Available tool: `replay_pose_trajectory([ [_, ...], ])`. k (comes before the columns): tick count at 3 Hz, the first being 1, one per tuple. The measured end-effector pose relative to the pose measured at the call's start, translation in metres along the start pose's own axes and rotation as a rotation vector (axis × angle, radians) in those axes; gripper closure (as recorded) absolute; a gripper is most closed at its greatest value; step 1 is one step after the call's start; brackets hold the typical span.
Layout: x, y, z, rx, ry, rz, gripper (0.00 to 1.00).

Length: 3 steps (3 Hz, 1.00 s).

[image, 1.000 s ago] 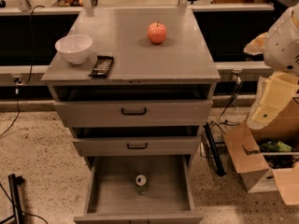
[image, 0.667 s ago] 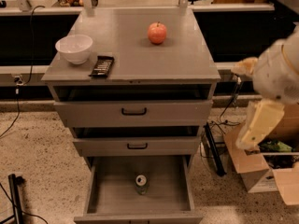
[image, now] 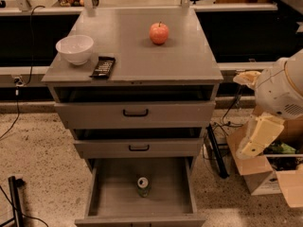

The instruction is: Pick green can from bottom drawer and place on counter

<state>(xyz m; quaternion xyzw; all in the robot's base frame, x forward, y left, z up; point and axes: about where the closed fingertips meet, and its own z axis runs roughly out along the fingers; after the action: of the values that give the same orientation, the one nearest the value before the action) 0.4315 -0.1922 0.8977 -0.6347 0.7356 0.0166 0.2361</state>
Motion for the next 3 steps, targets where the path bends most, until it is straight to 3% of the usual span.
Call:
replay_pose_trajectory([
  [1, 0.001, 0.003, 0.017, -0.085, 0.037, -0.046, 0.0],
  [2, 0.022, 0.012, 0.071, -0.226, 0.001, -0.033, 0.0],
  [3, 0.03, 0.044, 0.121, -0.292, -0.117, 0.095, 0.0],
])
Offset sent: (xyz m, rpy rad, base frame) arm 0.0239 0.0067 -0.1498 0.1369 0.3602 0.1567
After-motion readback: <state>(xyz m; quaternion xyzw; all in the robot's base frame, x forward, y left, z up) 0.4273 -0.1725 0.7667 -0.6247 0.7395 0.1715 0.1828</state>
